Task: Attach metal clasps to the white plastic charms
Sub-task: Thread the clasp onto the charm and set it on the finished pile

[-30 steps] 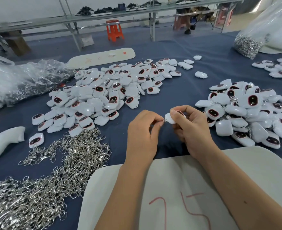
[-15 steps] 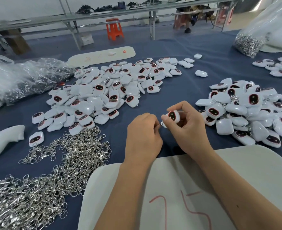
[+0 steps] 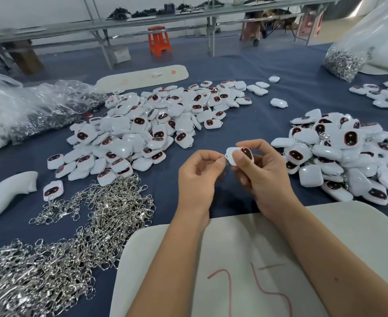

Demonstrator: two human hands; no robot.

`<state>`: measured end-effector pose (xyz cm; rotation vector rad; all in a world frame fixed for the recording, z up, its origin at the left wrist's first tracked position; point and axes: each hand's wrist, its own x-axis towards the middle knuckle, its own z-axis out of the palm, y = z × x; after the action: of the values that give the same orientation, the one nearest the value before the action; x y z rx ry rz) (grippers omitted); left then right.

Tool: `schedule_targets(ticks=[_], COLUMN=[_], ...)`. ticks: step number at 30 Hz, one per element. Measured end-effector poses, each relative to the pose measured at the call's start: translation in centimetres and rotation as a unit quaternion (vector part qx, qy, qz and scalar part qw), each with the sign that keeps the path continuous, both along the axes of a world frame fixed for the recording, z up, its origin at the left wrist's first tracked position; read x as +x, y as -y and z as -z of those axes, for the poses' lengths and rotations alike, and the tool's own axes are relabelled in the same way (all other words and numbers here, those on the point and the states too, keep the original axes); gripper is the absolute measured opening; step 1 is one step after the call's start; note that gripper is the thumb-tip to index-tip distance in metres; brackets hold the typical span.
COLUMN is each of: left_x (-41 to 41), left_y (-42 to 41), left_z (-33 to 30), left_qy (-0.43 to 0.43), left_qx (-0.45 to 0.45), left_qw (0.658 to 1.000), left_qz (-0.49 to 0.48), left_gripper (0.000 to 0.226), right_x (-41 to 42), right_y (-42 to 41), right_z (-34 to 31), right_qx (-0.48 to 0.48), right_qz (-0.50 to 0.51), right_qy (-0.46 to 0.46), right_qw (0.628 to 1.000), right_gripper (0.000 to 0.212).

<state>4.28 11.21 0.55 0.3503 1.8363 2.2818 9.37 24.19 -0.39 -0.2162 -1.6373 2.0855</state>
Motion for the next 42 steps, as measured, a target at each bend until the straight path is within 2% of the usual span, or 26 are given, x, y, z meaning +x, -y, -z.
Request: schedule_targets(ticks=[2, 6, 11, 13, 17, 23, 26, 31, 35, 37, 38, 40, 42], left_x=[0.4, 0.5, 0.1, -0.2, -0.9, -0.9, -1.2, -1.3, -1.6, -1.4, -1.2, -0.9, -0.6], left_y=[-0.3, -0.8, -0.5, -0.3, 0.6, 1.3, 1.4, 1.6, 2.3, 2.2, 1.9, 1.1, 0.3], left_z=[0.0, 0.1, 0.3, 0.4, 0.7, 0.4, 0.4, 0.4, 0.5, 0.4, 0.3, 0.1, -0.1], left_qy=[0.049, 0.066, 0.066, 0.03, -0.117, -0.309, -0.34, -0.334, -0.394, -0.377, -0.336, -0.193, -0.035], left_qx=[0.042, 0.054, 0.088, 0.06, -0.083, -0.242, -0.271, -0.25, -0.295, -0.277, -0.243, -0.137, -0.03], left_qw=[0.998, 0.994, 0.985, 0.985, 0.974, 0.904, 0.887, 0.901, 0.866, 0.878, 0.902, 0.963, 0.996], left_qz=[0.012, -0.064, -0.135, -0.16, -0.176, -0.17, -0.157, -0.121, -0.086, -0.101, -0.117, -0.127, -0.082], left_gripper=[0.013, 0.013, 0.018, 0.019, 0.018, 0.017, 0.016, 0.019, 0.02, 0.021, 0.021, 0.021, 0.018], right_x=[-0.1, -0.4, -0.5, -0.5, -0.6, -0.4, -0.5, -0.3, -0.3, -0.4, -0.4, -0.3, -0.3], right_y=[0.0, -0.2, -0.1, -0.1, -0.2, -0.1, -0.1, -0.3, -0.3, -0.3, -0.3, -0.3, -0.2], right_z=[0.0, 0.3, 0.6, 0.6, 0.8, 0.9, 0.8, 0.6, 0.9, 0.9, 0.8, 0.6, 0.3], right_qx=[-0.029, -0.068, -0.027, -0.017, -0.013, 0.009, 0.006, -0.036, -0.008, -0.011, -0.018, -0.028, -0.036], right_qz=[-0.011, -0.047, -0.07, -0.07, -0.073, -0.066, -0.06, -0.074, -0.07, -0.068, -0.075, -0.093, -0.101], right_qy=[0.002, 0.005, 0.016, 0.015, 0.016, 0.021, 0.024, 0.02, 0.035, 0.034, 0.027, 0.01, 0.0], right_qw=[1.0, 0.997, 0.997, 0.997, 0.997, 0.998, 0.998, 0.996, 0.997, 0.997, 0.997, 0.995, 0.994], right_gripper=[0.033, 0.027, 0.034, 0.034, 0.035, 0.037, 0.032, 0.029, 0.023, 0.023, 0.024, 0.029, 0.037])
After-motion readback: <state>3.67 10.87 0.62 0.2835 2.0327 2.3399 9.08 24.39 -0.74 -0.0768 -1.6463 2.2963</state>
